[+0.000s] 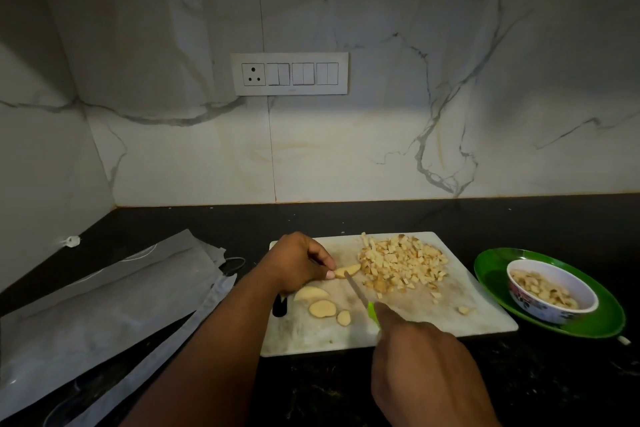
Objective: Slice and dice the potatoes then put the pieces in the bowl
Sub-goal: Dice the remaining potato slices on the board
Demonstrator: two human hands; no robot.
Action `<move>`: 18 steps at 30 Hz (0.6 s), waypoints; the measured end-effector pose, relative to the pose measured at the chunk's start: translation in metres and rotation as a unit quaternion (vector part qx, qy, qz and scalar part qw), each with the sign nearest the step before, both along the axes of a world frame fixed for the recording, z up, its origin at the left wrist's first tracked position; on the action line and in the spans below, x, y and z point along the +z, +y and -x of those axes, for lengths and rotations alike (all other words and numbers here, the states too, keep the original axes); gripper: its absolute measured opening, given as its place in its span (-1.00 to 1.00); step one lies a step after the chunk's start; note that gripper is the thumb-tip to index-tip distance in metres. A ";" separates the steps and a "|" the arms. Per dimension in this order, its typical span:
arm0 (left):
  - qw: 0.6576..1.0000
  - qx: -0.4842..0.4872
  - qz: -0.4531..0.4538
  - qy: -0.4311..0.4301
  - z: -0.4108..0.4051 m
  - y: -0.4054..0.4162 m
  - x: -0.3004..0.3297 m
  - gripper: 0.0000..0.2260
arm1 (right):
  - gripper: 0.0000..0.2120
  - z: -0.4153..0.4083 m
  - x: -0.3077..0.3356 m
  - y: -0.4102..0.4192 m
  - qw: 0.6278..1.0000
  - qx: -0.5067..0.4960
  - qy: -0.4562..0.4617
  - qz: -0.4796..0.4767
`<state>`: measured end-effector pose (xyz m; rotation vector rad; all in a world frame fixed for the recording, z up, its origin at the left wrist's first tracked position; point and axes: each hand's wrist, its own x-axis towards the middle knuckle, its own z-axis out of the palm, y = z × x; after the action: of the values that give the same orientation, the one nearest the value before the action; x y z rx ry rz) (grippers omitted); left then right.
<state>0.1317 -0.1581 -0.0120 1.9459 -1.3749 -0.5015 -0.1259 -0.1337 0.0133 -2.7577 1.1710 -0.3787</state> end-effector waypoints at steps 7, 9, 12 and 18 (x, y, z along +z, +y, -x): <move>0.999 0.001 0.022 0.038 0.001 0.005 -0.003 -0.55 | -0.55 -0.035 -0.001 -0.012 1.000 0.009 -0.023 -0.005; 0.999 0.001 0.020 0.036 0.000 0.005 -0.003 -0.54 | -0.52 -0.034 -0.005 -0.012 1.000 0.014 -0.015 -0.018; 0.999 -0.002 0.018 0.031 -0.001 0.003 -0.003 -0.56 | -0.46 -0.022 -0.012 -0.013 0.999 0.022 -0.020 -0.018; 0.999 -0.008 0.007 0.036 -0.001 0.004 0.000 -0.61 | -0.47 0.018 -0.015 -0.014 0.993 -0.012 -0.111 -0.044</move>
<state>0.1326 -0.1545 -0.0119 1.8878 -1.3476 -0.5617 -0.1441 -0.1476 -0.0016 -2.5507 1.1362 -0.6029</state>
